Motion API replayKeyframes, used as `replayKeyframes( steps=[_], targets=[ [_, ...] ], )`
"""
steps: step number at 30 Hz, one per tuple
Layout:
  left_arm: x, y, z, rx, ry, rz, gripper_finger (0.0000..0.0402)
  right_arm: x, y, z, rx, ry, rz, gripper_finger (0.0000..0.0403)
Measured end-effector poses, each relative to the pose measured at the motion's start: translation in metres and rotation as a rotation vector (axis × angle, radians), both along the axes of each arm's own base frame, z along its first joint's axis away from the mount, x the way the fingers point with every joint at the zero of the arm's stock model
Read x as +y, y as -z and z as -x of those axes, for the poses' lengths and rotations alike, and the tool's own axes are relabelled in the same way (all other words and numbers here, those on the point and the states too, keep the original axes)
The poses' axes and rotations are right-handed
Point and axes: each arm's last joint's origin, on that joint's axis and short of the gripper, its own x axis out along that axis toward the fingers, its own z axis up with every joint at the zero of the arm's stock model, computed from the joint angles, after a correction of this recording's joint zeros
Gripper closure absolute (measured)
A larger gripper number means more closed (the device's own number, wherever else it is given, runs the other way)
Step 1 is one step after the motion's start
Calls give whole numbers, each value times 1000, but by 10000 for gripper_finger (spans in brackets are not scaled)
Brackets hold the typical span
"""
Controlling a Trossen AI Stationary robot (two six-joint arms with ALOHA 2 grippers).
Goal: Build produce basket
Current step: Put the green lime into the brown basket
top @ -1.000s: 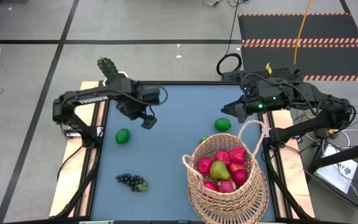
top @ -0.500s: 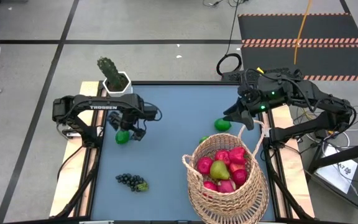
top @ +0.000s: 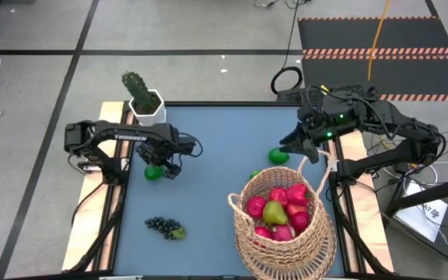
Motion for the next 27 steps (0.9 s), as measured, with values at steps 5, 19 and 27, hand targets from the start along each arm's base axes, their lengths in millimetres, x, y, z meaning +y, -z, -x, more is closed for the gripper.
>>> replayKeyframes(
  steps=[5, 19, 27],
  targets=[
    [-1, 13, 9, 47, -1, -10, 18, 0, 0, 0, 4, 13, -20, 250],
    [-2, 38, 9, -71, 39, -4, 18, -1, -4, -5, -50, 14, -15, 250],
    [1, 40, 4, -117, 60, -62, 44, -1, -2, -9, -38, 15, -16, 250]
  ],
)
